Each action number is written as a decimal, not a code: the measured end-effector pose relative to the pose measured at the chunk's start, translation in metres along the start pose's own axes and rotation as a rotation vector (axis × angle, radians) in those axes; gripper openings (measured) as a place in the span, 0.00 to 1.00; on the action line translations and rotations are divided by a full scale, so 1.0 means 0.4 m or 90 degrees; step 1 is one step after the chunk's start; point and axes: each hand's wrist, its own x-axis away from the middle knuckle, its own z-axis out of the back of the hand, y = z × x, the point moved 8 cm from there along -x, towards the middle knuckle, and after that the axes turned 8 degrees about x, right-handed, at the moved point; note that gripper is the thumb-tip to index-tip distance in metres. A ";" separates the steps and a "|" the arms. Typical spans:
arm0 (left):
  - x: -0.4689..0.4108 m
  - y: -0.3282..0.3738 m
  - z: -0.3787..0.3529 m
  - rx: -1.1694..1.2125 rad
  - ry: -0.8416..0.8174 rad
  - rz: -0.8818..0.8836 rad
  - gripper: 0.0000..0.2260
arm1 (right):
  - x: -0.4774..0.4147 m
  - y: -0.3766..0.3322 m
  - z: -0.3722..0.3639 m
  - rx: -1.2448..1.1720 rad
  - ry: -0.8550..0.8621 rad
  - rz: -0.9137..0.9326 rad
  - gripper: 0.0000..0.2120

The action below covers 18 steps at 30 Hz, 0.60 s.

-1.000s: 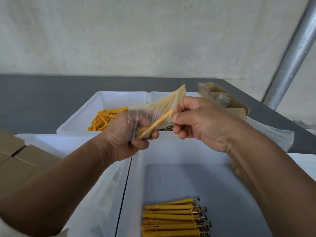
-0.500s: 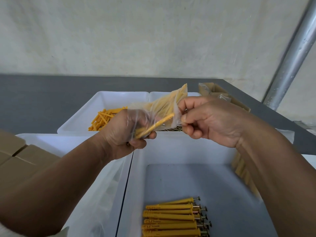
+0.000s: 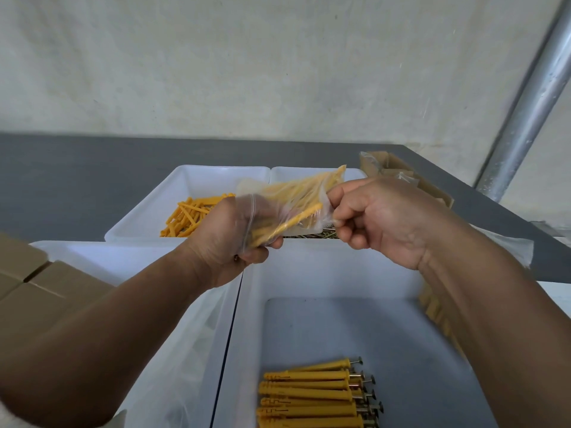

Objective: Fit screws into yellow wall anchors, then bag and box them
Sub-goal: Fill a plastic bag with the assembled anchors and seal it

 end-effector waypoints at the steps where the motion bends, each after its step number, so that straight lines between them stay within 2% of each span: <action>1: 0.000 0.001 0.002 -0.002 0.012 0.002 0.06 | 0.000 0.000 0.000 -0.012 0.011 0.001 0.12; 5: -0.002 0.002 0.026 -0.035 0.073 -0.024 0.08 | -0.001 0.007 -0.008 -0.006 0.015 -0.012 0.09; 8: -0.002 0.005 0.020 -0.053 0.067 -0.051 0.15 | -0.003 0.015 -0.007 0.071 0.001 -0.033 0.10; 11: -0.004 0.005 0.007 0.002 0.052 -0.061 0.14 | -0.006 0.021 0.000 0.102 0.016 -0.047 0.10; 14: -0.007 0.012 0.005 0.027 0.058 -0.085 0.15 | -0.006 0.023 -0.011 0.049 0.026 -0.053 0.09; 18: -0.007 0.015 0.006 -0.030 0.067 -0.086 0.10 | -0.008 0.024 -0.026 -0.051 -0.001 -0.067 0.11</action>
